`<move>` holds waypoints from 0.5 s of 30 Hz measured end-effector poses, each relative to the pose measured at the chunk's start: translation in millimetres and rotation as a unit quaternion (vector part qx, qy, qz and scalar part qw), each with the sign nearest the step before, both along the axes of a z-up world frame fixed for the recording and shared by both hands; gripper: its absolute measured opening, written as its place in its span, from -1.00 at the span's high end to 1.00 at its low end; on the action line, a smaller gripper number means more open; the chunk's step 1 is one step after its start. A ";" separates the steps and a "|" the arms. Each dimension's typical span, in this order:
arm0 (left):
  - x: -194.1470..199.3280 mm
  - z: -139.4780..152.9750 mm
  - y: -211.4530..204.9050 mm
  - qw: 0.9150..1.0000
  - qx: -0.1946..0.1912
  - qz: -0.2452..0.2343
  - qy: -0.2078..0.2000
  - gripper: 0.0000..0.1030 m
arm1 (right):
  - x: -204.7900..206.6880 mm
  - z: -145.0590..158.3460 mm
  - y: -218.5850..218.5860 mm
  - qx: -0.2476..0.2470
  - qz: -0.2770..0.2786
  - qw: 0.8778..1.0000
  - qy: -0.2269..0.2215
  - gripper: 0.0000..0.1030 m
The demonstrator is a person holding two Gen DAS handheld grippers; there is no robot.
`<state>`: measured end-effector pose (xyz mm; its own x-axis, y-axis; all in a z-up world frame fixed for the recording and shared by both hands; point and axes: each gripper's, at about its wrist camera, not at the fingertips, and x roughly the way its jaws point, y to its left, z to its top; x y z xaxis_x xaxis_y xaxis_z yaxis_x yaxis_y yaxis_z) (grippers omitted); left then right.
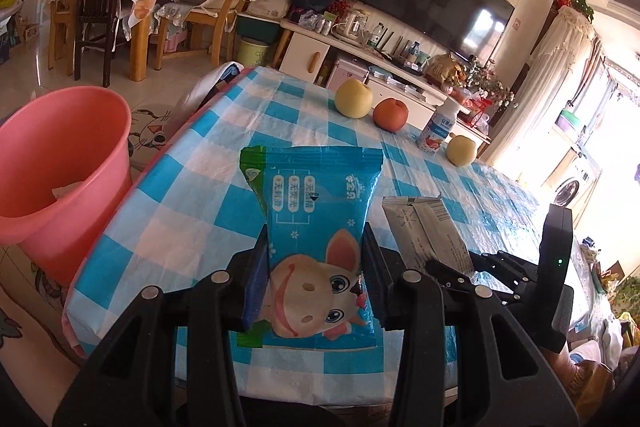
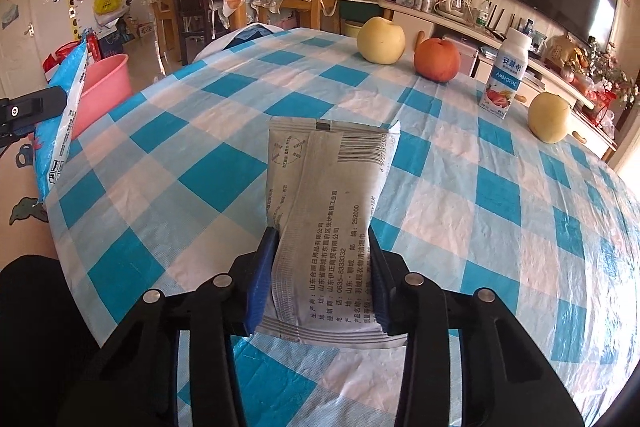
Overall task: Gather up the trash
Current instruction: 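Carry the blue bag and white packet over the pink bucket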
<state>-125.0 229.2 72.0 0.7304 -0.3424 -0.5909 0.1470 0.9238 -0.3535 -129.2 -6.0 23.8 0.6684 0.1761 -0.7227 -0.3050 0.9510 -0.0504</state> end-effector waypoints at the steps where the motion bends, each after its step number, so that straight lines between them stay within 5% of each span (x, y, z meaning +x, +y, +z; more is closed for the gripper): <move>1: 0.0 0.1 2.1 1.000 -0.004 0.000 -0.001 0.15 | -0.7 0.3 1.3 -0.002 -0.002 1.000 -0.001 0.17; 15: -0.5 6.0 49.3 0.999 -0.024 0.027 -0.027 0.15 | -11.1 53.2 52.5 0.039 0.022 0.998 -0.033 0.17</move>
